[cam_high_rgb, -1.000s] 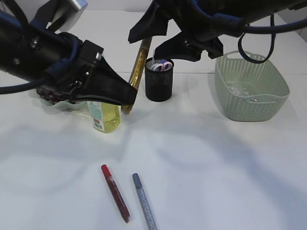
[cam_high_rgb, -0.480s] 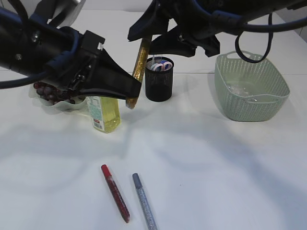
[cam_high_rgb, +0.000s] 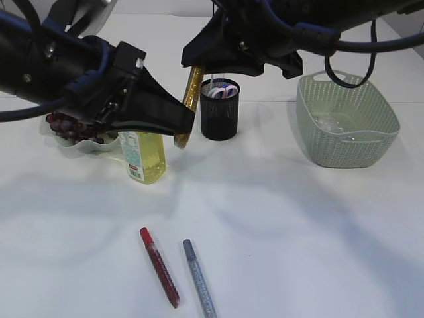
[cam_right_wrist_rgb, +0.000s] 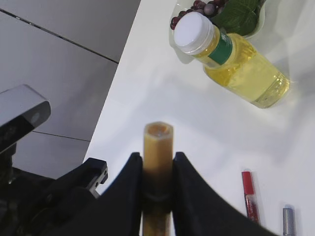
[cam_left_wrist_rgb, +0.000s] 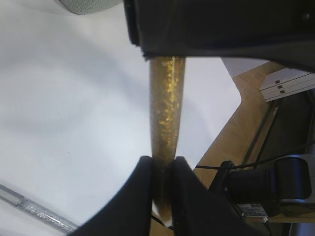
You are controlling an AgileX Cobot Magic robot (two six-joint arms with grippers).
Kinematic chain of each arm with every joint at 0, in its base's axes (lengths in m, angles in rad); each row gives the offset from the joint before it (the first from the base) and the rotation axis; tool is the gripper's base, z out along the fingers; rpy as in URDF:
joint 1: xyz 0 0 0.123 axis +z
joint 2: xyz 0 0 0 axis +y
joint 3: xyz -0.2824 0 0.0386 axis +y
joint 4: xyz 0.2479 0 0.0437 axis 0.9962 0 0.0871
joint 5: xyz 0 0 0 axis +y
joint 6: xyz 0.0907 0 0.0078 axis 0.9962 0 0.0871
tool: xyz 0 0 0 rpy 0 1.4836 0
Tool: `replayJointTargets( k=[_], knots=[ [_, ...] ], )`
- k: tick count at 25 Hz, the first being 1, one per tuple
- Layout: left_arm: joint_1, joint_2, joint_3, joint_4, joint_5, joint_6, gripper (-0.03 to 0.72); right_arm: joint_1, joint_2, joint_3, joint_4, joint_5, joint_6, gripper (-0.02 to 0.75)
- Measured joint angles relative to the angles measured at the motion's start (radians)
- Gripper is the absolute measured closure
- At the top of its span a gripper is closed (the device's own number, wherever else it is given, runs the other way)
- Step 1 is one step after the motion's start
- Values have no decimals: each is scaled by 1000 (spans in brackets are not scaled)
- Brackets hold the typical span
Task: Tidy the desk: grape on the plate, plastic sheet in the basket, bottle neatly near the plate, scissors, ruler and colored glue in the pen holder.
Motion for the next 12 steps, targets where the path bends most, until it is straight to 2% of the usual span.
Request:
replayJointTargets(
  k=[12],
  knots=[
    [-2, 0, 0, 11, -12, 2, 623, 0, 0, 0, 6, 0, -32, 616]
  ],
)
